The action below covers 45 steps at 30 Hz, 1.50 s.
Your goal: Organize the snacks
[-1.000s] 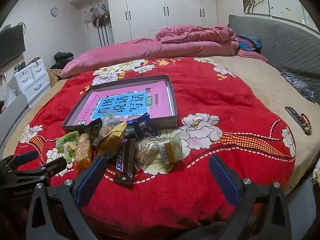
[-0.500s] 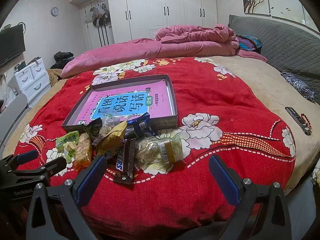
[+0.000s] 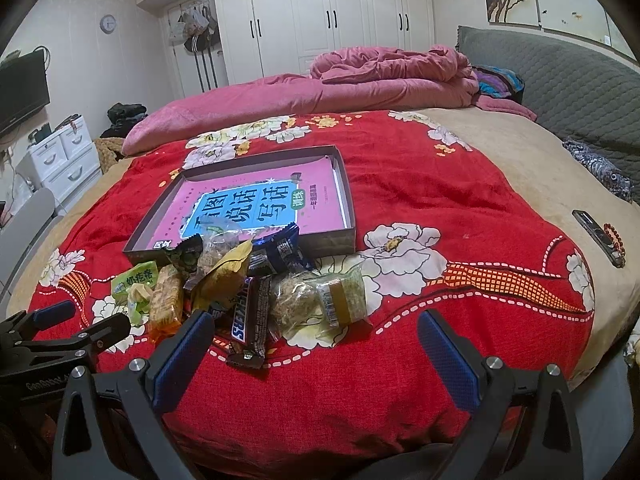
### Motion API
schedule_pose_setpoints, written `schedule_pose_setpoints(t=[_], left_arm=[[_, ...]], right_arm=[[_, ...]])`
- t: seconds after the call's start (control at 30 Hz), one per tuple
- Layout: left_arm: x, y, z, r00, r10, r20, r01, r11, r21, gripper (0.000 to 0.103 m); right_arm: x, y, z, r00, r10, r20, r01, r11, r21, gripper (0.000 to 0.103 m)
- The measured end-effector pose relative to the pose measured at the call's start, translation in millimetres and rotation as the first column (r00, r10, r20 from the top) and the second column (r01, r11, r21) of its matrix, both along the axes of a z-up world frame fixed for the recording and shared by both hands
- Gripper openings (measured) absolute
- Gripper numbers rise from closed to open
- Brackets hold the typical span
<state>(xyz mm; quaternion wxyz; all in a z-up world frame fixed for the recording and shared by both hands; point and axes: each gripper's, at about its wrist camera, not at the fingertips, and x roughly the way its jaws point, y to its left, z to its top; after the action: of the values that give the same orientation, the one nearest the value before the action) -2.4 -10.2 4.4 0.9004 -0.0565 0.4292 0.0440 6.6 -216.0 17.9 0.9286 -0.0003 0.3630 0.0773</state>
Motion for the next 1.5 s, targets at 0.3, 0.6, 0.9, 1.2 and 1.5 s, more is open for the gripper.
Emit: schedule_pose_setpoints(t=[0.3,0.6,0.9,1.2,1.5], left_arm=[[0.6,2.6,-0.2,1.000,0.006,-0.003,-0.006,1.000,-0.004,0.103],[2.7,18.2,-3.6,0.999,0.048,-0.010,-0.048,0.998,-0.033,0.103],[6.7,58.1,-11.9,0.988,0.151,-0.045,-0.155,0.983,-0.097,0.103],[20.3,70.8,-24.2,0.985,0.157,-0.077,-0.166,0.977,-0.134,0.103],[48.6,64.0,-37.8,0.985,0.138,-0.104,-0.153,0.977,-0.150,0.098]], right_arm=[[4.3,-1.9,-2.6,1.000,-0.005,-0.014,0.005,1.000,0.008,0.103],[12.4,-9.7,-5.4,0.999,-0.035,-0.030,0.036,0.999,0.025,0.103],[30.0,-21.4,-17.2,0.992,-0.081,-0.094,0.084,0.996,0.027,0.103],[48.1,-23.1,-25.8,0.989,-0.077,-0.129,0.080,0.997,0.016,0.103],[57.7,-27.1,-35.6,0.981,-0.081,-0.178,0.084,0.996,0.012,0.103]])
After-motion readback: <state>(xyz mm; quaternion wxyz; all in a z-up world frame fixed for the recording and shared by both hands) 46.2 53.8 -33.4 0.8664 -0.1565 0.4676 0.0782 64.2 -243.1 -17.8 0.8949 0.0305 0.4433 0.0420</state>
